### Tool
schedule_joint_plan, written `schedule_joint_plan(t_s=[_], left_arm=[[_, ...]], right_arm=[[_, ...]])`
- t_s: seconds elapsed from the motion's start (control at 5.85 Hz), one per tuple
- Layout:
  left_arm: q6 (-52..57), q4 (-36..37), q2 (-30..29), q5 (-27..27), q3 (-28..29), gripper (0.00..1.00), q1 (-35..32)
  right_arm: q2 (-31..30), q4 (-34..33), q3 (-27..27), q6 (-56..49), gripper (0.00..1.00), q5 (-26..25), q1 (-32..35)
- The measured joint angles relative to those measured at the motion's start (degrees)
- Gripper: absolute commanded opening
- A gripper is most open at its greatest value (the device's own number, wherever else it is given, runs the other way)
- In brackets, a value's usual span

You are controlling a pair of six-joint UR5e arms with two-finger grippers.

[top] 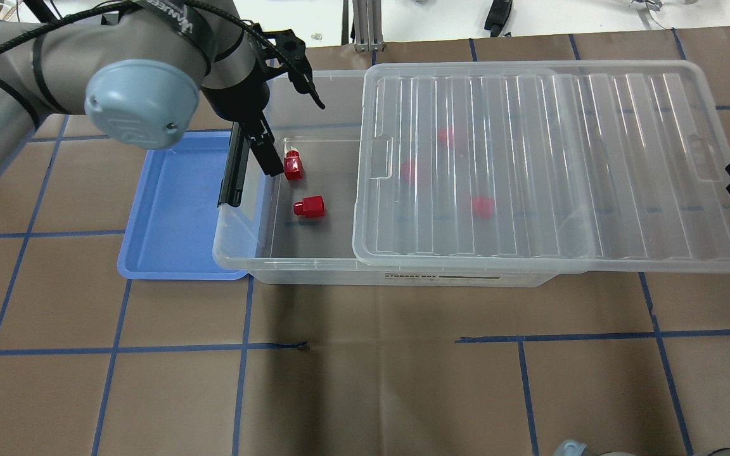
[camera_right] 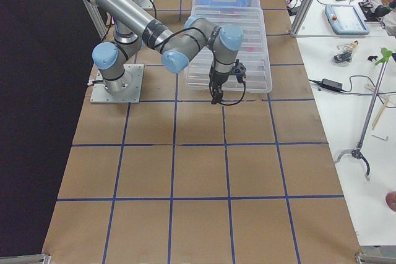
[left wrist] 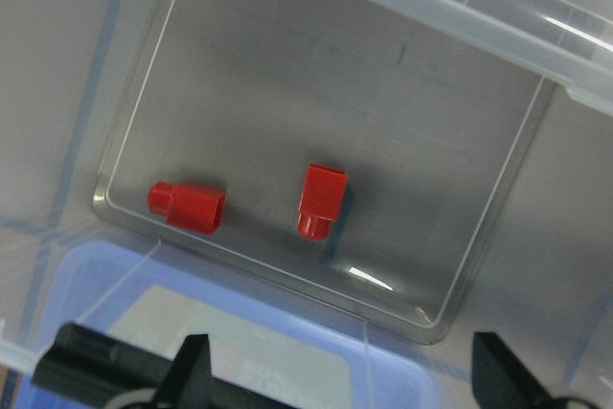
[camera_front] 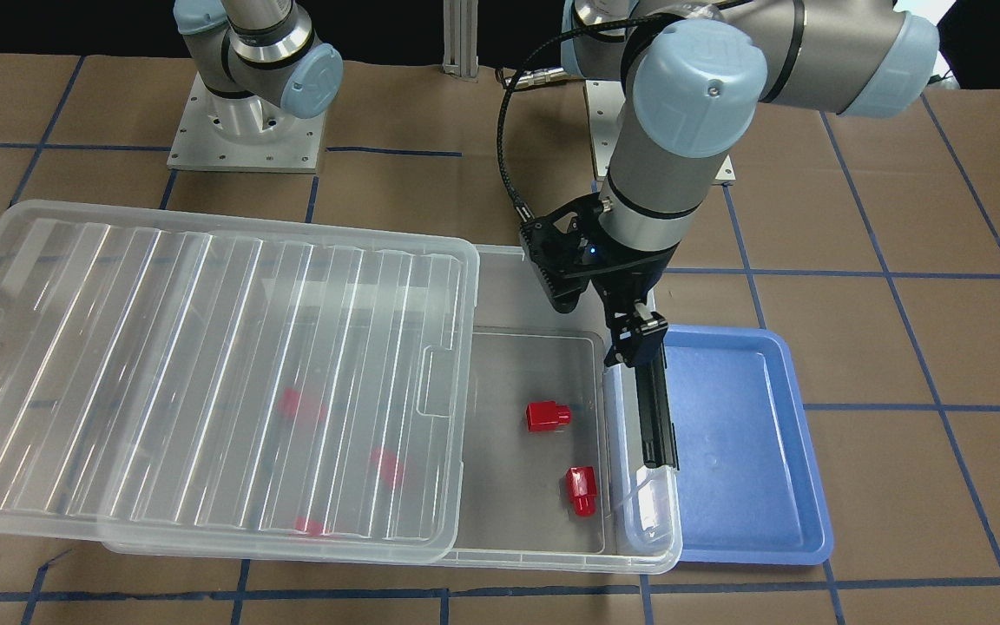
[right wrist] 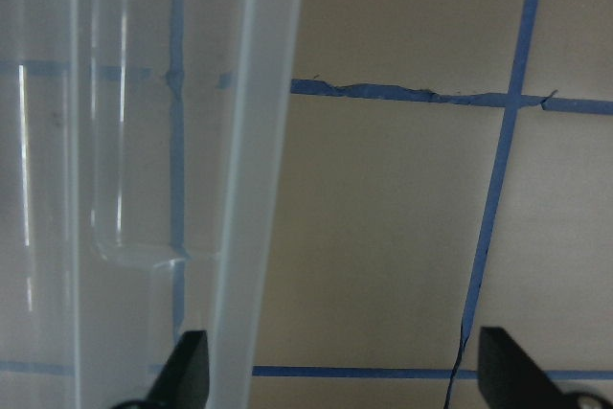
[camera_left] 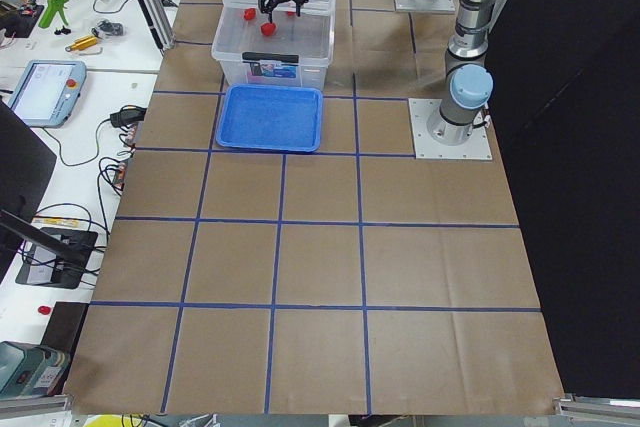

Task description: Place red block in blue tray from box

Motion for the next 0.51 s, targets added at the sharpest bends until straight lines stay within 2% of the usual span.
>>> schedule_joint_plan(t_s=[0.17, 0.51], left_arm=[[5.9, 3.3, -2.4, 0.0, -0.6, 0.95, -0.7], [11.1, 7.5, -5.7, -0.5, -2.9, 0.95, -0.4]], right_arm=[[-1.2, 1.4, -2.3, 2.0, 1.00, 0.3, 0.4], [-3.9, 9.9, -8.8, 12.2, 1.00, 2.0, 6.0]])
